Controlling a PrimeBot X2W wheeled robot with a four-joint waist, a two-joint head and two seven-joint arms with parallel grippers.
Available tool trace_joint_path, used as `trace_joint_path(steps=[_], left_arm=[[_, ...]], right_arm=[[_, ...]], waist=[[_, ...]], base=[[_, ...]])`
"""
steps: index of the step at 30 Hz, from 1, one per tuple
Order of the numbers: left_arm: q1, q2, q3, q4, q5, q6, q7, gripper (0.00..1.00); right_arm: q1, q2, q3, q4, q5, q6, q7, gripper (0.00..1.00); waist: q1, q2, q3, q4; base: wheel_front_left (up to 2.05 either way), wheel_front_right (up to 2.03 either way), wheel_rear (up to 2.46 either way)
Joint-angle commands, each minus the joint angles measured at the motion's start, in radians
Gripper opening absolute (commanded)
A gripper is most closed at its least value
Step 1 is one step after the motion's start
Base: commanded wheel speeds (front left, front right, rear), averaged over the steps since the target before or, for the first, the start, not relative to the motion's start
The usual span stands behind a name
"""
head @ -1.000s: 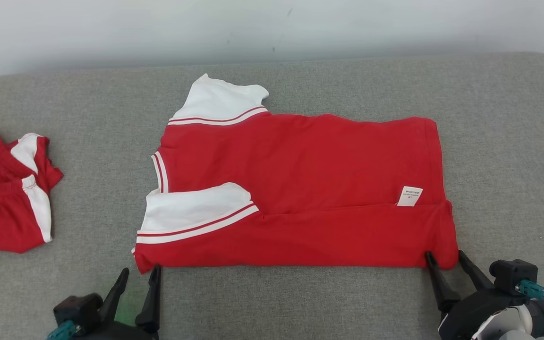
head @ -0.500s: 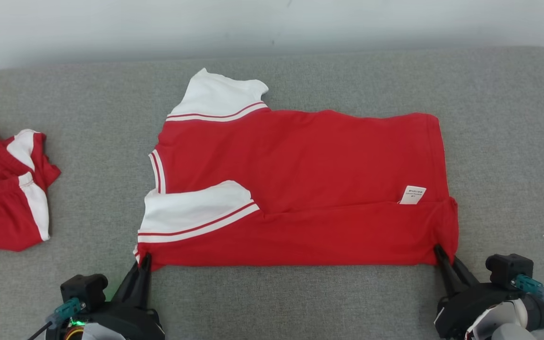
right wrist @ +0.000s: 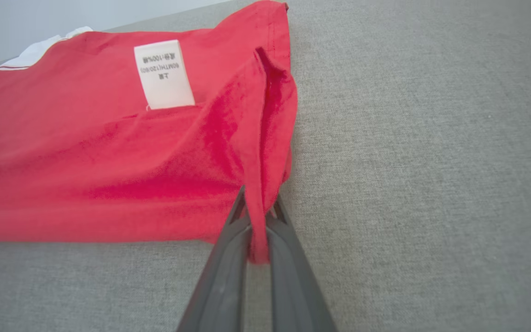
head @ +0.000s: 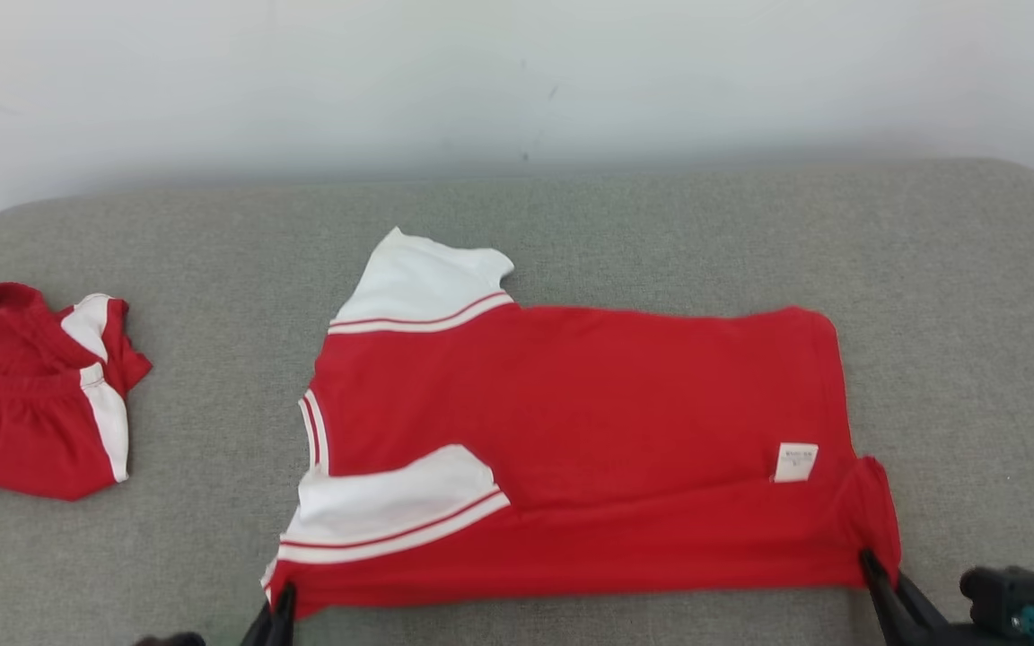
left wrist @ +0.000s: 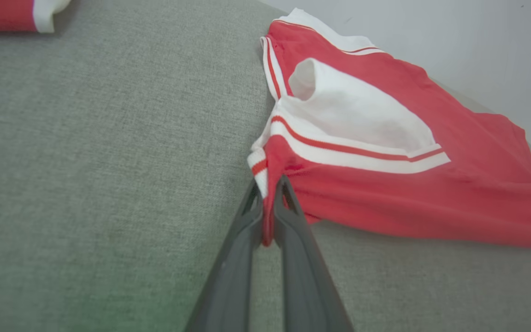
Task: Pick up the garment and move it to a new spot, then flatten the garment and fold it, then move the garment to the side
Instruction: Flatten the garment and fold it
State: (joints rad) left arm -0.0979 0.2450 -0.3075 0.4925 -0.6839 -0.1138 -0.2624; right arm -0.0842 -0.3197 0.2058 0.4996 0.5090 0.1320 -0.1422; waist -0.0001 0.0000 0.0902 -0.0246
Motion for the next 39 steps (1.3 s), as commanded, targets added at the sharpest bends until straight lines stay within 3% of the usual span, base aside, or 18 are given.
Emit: trace_joint_path(steps=[1, 5, 6, 7, 8, 16, 29, 39], left_arm=[[0.024, 0.002, 0.009, -0.007, 0.004, 0.005, -0.003, 0.00], [0.083, -0.013, 0.015, -0.038, 0.009, 0.011, -0.003, 0.00], [0.092, -0.015, 0.016, -0.039, 0.009, 0.013, -0.003, 0.00], [0.097, -0.015, 0.017, -0.041, 0.016, 0.016, -0.003, 0.19], [0.098, -0.013, 0.022, -0.048, 0.028, 0.021, -0.003, 1.00], [0.117, -0.023, 0.118, -0.141, 0.077, 0.043, -0.003, 1.00], [0.091, 0.024, 0.220, -0.355, 0.319, 0.089, -0.003, 1.00], [0.136, -0.025, 0.260, -0.416, 0.353, 0.075, -0.004, 1.00]], right_arm=[[0.024, -0.013, -0.010, -0.009, 0.002, -0.003, 0.005, 0.00], [0.100, -0.016, -0.040, -0.065, -0.007, -0.003, 0.041, 0.00], [0.114, -0.013, -0.045, -0.077, -0.009, -0.003, 0.048, 0.10], [0.127, -0.012, -0.052, -0.090, -0.016, -0.003, 0.050, 0.69], [0.137, -0.009, -0.058, -0.099, -0.021, -0.003, 0.054, 1.00], [0.133, 0.032, -0.101, -0.219, -0.085, -0.003, -0.018, 1.00], [0.063, 0.123, -0.127, -0.331, -0.189, -0.003, -0.117, 1.00], [0.086, 0.185, -0.137, -0.417, -0.244, -0.003, -0.124, 1.00]], waist=[[0.0001, 0.0000, -0.010, 0.004], [0.0001, 0.0000, -0.023, 0.013], [0.0001, 0.0000, -0.027, 0.013], [0.0001, 0.0000, -0.032, 0.015], [0.0001, 0.0000, -0.037, 0.016], [0.0001, 0.0000, -0.074, 0.011], [0.0001, 0.0000, -0.090, 0.011], [0.0001, 0.0000, -0.057, 0.004]], base=[[0.00, 0.00, 0.00], [0.00, 0.00, 0.00], [0.00, 0.00, 0.00], [0.00, 0.00, 0.00], [0.00, 0.00, 0.00], [0.00, 0.00, 0.00], [0.00, 0.00, 0.00], [0.00, 0.00, 0.00]])
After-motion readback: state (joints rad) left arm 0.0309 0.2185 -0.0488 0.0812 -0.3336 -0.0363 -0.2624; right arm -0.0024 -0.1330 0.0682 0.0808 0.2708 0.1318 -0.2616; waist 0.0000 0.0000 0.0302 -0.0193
